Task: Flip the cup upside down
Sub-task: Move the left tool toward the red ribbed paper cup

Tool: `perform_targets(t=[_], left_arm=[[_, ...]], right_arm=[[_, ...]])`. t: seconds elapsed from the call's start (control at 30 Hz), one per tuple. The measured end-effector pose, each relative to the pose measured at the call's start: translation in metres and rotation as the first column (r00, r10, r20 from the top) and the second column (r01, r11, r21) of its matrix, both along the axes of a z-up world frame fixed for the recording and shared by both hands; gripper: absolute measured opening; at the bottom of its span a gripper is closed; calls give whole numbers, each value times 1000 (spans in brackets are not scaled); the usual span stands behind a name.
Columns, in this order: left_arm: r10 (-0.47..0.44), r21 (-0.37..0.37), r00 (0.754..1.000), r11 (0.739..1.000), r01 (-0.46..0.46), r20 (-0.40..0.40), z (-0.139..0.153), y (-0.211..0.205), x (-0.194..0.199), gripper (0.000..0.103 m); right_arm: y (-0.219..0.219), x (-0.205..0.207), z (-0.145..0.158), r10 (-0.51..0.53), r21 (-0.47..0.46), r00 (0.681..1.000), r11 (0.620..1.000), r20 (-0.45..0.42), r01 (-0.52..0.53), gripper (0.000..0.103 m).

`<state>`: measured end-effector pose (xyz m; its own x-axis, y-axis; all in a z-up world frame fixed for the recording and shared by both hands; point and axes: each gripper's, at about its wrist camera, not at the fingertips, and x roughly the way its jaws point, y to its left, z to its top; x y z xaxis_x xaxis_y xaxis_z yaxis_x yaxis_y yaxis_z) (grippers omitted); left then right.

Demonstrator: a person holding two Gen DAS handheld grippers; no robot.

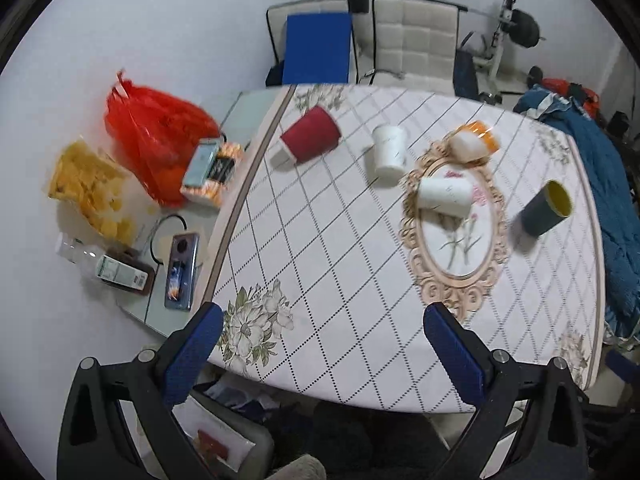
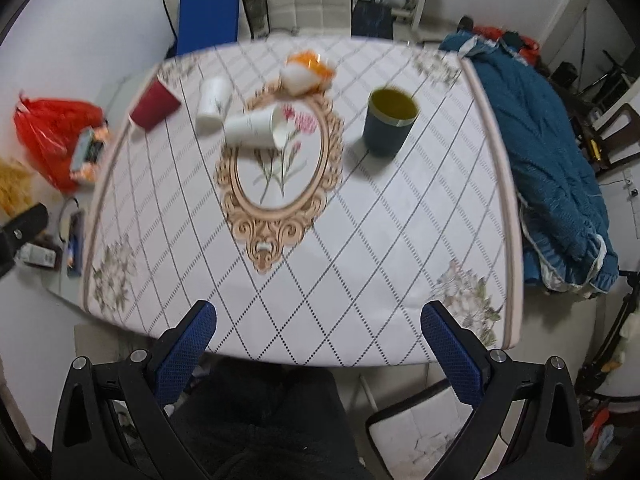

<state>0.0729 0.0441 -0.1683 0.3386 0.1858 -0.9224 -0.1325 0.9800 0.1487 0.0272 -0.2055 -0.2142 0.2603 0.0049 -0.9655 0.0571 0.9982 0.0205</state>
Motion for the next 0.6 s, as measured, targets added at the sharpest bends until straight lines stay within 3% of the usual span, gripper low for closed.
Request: perform_targets(t=[0.37, 0.6], left_arm=[[-14, 27, 995, 999, 16, -100, -59, 54, 69, 103], [-44, 72, 989, 996, 54, -143, -87, 87, 127, 103]], right_arm=[[36, 54, -82, -33, -10, 983, 999, -181, 32, 103], [61, 93, -115, -50, -36, 971, 998, -235, 43, 103]])
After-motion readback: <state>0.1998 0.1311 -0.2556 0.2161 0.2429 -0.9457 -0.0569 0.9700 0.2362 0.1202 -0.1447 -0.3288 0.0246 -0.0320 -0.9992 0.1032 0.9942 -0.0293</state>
